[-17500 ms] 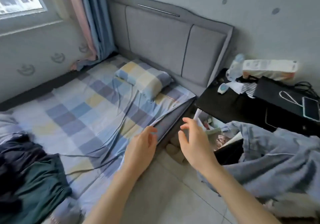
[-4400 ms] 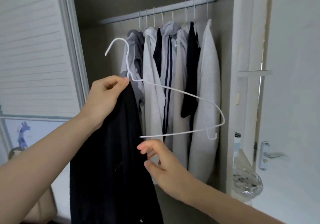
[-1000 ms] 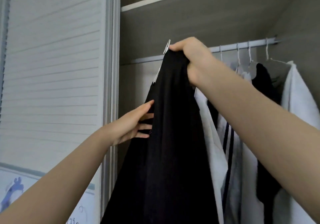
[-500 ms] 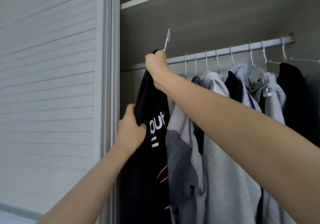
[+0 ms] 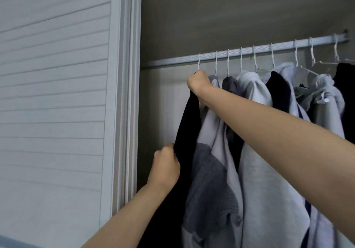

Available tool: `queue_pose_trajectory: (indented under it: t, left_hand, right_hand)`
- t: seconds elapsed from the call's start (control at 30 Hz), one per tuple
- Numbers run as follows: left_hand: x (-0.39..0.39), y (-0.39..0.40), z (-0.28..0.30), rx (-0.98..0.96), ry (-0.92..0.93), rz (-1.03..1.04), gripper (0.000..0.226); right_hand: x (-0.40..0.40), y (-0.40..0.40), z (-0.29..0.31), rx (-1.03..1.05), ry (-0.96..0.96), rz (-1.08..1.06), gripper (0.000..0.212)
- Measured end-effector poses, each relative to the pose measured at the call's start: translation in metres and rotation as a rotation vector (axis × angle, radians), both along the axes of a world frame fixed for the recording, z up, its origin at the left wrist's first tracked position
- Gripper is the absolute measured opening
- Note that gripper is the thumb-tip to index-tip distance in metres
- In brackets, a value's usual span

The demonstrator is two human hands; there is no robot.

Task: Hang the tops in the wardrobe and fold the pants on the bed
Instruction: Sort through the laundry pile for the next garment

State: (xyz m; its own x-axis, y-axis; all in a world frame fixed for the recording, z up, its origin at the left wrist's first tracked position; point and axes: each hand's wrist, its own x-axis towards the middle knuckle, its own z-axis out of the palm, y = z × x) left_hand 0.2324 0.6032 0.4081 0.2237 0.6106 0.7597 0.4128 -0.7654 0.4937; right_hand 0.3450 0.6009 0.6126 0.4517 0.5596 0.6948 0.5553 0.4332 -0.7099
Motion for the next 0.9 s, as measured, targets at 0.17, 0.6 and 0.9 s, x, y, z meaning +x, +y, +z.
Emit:
queue_pose_trajectory:
  t: [0.17, 0.6, 0.9]
  left_hand:
    - [0.000, -0.004, -0.013, -0.035, 0.005, -0.052, 0.019]
    - [-0.005, -0.032, -0.067, -0.140, 0.035, -0.006, 0.028]
    - [-0.022, -0.103, -0.134, -0.338, 0.121, 0.223, 0.023]
  right_hand:
    - [-0.010, 0.006, -0.002, -0.112, -0.219, -0.192, 0.014]
    - [0.002, -0.045, -0.102, -0.017, -0.672, -0.352, 0.058]
    - [-0.023, -0.142, -0.251, -0.064, -0.742, -0.077, 0.072]
